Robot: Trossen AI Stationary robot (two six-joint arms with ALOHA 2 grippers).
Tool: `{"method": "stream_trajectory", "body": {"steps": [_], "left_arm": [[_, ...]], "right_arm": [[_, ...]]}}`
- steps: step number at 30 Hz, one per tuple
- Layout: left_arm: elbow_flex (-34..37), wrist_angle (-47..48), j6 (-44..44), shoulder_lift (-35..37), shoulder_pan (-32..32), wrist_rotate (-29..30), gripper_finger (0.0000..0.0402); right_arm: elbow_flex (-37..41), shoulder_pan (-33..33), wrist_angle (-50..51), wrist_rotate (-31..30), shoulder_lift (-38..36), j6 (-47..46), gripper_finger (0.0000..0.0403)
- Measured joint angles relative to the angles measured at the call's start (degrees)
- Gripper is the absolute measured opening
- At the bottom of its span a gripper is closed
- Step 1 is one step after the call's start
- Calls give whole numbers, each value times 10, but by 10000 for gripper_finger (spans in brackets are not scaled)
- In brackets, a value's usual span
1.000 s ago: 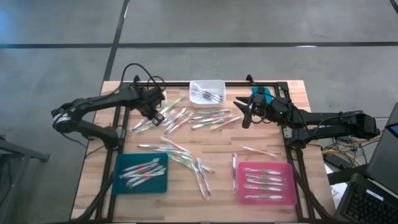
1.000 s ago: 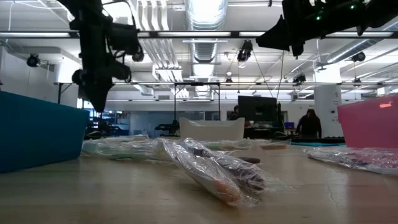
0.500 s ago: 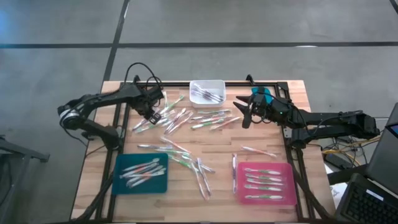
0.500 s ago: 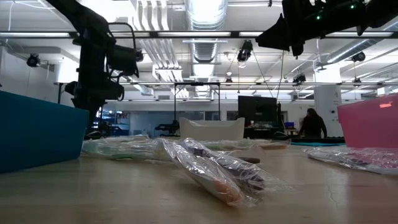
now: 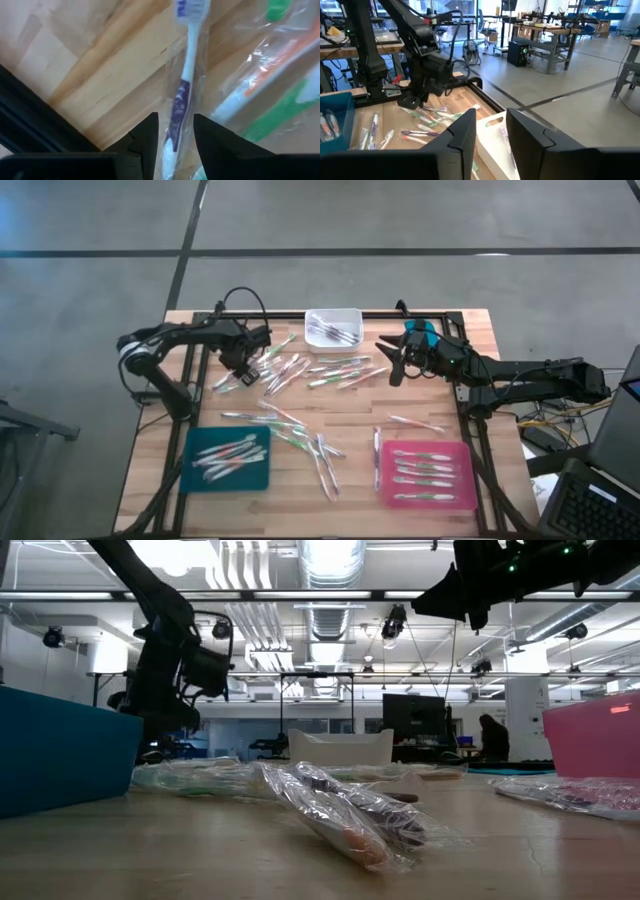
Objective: Pick & Place Toothbrushes
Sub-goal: Put the violet toothbrush into the white bin
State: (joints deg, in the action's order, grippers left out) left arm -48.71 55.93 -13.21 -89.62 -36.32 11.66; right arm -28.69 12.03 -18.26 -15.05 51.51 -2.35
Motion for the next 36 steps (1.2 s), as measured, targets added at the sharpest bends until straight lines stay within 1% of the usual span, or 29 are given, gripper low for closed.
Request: {"method": "stream_trajectory", "body": {"steps": [9,13,16,20,24,27,31,36], "left_arm": [[-1,-19,19,-37,0,0,126],[-2,-19,26,-44,-1,-10,121],[-1,-22,26,-43,-1,-15,104],[-1,-25,26,-41,-4,-21,70],[0,-25,23,-40,-4,-21,39],[0,-22,14,-40,-5,-15,24],[-4,3,10,-36,-5,-5,20],[-27,66,6,-14,-5,-3,22]], "right_arm": [[0,0,0,0,0,0,63],[0,0,0,0,0,0,51],[0,0,0,0,0,0,44],[0,0,0,0,0,0,38],[0,0,0,0,0,-1,42],[0,0,0,0,0,-2,49],[0,0,0,0,0,-2,61],[0,0,0,0,0,-1,78]]}}
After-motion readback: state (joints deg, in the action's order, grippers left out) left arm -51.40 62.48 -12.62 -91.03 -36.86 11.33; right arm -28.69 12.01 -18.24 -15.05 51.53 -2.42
